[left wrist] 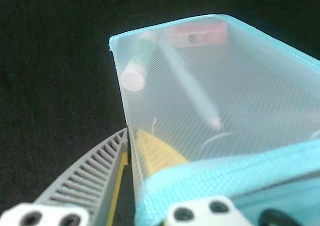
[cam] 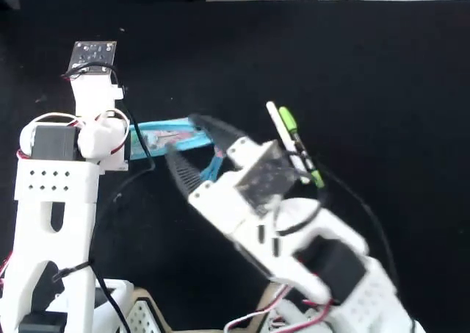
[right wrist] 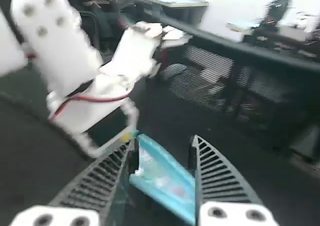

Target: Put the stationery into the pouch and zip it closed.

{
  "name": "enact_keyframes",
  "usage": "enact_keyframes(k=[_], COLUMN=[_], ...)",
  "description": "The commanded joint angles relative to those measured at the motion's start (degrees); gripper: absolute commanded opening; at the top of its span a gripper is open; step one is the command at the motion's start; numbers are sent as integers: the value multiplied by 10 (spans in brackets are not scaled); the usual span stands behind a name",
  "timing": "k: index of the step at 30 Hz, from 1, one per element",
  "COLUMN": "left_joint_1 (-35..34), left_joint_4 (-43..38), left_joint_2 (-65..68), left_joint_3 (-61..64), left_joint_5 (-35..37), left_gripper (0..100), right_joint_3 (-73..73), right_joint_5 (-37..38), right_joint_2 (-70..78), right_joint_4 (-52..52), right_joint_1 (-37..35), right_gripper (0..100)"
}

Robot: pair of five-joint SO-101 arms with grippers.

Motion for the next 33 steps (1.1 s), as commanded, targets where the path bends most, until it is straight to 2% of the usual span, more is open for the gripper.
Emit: enact_keyframes(k=[1,7,12,16,23,33], left_joint_1=[0,3,3,2,1,0], left_joint_4=[-3,-3,-3,-3,-3,-3], left_joint_2=[22,22,22,21,22,22], left_joint_3=[38,38,38,38,38,38], left_joint_5=[6,6,6,6,5,4], left_gripper=[30,30,30,30,30,30], right_joint_3=[-140,-159,-84,-65,-89,-276], right_joint_5=[10,7,7,7,11,11], right_joint_2=[-5,6,79,166,357,640], right_joint_4=[105,208,219,219,178,162], right_joint_1=[102,306,396,425,425,425], right_gripper=[143,120,120,120,121,121])
